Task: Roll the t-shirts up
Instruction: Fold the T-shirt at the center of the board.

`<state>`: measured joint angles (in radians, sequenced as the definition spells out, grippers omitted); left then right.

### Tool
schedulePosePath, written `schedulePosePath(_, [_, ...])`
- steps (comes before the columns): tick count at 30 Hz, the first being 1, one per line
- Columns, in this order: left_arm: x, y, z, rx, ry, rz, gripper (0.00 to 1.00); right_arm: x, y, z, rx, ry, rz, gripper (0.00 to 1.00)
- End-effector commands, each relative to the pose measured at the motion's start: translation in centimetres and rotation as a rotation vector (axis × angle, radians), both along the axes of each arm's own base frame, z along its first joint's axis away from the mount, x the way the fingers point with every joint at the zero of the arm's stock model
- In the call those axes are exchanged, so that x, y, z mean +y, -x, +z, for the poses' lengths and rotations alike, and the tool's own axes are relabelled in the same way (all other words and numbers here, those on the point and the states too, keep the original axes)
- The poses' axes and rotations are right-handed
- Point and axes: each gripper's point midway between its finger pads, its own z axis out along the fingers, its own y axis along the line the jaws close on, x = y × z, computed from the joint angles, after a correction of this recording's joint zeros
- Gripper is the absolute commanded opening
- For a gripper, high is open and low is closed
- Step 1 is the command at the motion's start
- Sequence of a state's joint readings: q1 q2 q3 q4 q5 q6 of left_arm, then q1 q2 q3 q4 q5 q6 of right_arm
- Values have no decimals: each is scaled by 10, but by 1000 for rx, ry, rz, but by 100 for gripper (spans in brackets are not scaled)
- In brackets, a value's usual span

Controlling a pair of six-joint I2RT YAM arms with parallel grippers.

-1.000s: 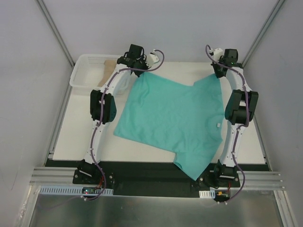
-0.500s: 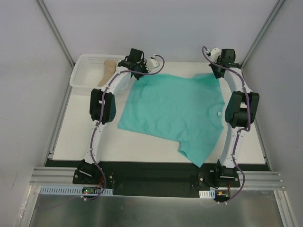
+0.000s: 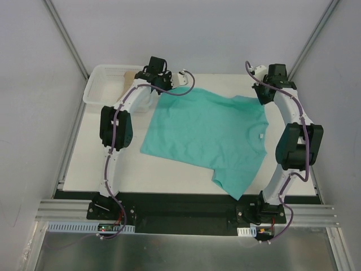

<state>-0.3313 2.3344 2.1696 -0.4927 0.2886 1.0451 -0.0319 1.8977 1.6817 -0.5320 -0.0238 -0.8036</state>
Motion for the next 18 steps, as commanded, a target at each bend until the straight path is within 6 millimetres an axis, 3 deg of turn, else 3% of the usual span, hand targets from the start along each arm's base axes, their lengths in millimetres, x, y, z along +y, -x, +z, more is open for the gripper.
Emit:
schedulePosePath(1, [7, 14, 37, -104, -43, -156, 0, 16, 41, 12, 44, -49, -5, 1])
schedulePosePath(5, [14, 23, 34, -138, -112, -244, 0, 27, 71, 2, 115, -92, -6, 1])
schedulePosePath(7, [18, 33, 22, -125, -143, -286, 0, 29, 84, -3, 146, -104, -8, 1])
schedulePosePath(11, [19, 47, 17, -152, -189, -392, 0, 49, 113, -14, 207, -132, 28, 1])
schedulePosePath(18, [25, 79, -14, -142, -263, -550, 0, 59, 151, -29, 282, -132, 61, 1])
